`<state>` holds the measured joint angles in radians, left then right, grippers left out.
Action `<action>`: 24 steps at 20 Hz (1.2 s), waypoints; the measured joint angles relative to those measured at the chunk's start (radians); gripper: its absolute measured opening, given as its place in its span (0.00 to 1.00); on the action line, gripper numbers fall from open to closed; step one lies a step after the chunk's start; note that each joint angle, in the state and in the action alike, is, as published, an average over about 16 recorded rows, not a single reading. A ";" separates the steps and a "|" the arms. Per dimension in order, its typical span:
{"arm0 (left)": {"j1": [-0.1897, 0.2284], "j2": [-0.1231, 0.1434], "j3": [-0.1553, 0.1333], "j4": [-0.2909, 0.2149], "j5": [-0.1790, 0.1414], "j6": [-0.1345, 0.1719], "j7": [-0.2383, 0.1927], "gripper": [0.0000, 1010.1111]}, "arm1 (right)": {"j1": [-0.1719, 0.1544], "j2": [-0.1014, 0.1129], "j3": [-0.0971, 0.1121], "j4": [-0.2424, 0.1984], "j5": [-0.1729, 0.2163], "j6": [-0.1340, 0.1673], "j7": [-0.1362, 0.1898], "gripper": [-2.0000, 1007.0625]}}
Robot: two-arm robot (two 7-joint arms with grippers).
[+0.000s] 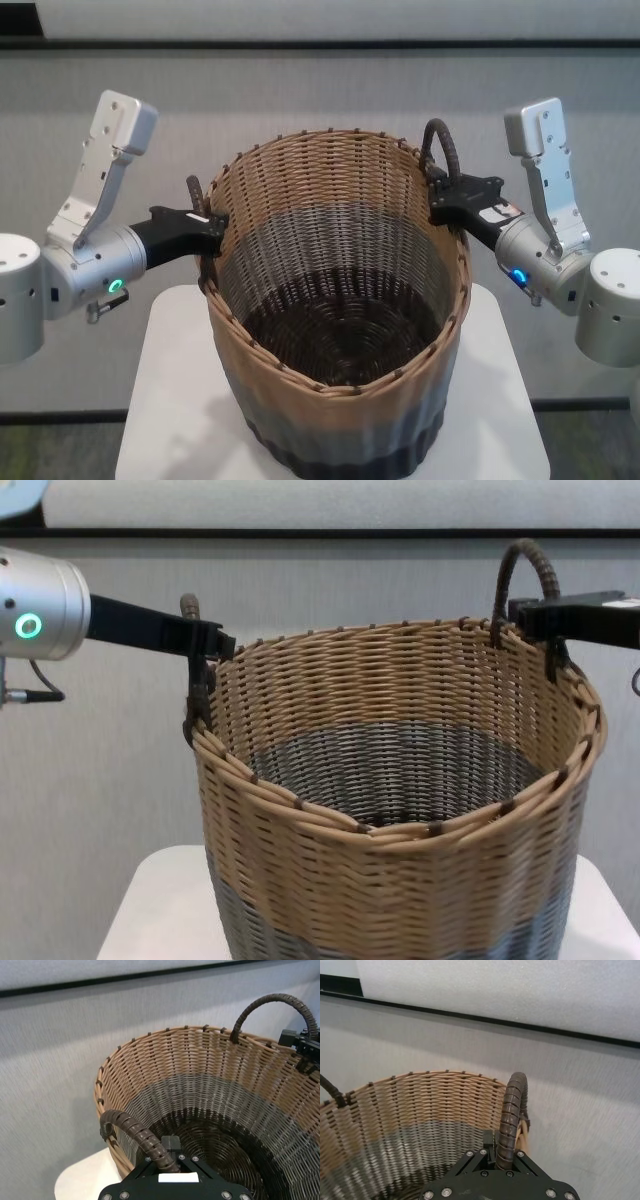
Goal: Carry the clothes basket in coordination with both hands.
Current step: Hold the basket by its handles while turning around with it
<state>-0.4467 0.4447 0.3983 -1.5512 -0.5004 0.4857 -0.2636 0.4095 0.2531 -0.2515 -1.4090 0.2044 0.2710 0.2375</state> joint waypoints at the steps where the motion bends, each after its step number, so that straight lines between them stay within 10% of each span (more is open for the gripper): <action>1: 0.000 0.000 -0.002 -0.003 0.002 -0.003 -0.002 0.00 | 0.000 0.000 0.000 -0.001 -0.004 -0.007 -0.001 0.03; 13: -0.019 0.013 -0.027 -0.061 0.004 -0.022 -0.036 0.00 | -0.001 -0.015 0.016 -0.030 -0.046 -0.067 -0.019 0.03; 24: -0.051 0.038 -0.046 -0.116 -0.045 0.011 -0.050 0.00 | 0.008 -0.038 0.050 -0.075 -0.033 -0.043 -0.023 0.03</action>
<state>-0.4981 0.4826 0.3526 -1.6673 -0.5454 0.4971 -0.3138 0.4176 0.2147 -0.2019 -1.4840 0.1718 0.2283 0.2141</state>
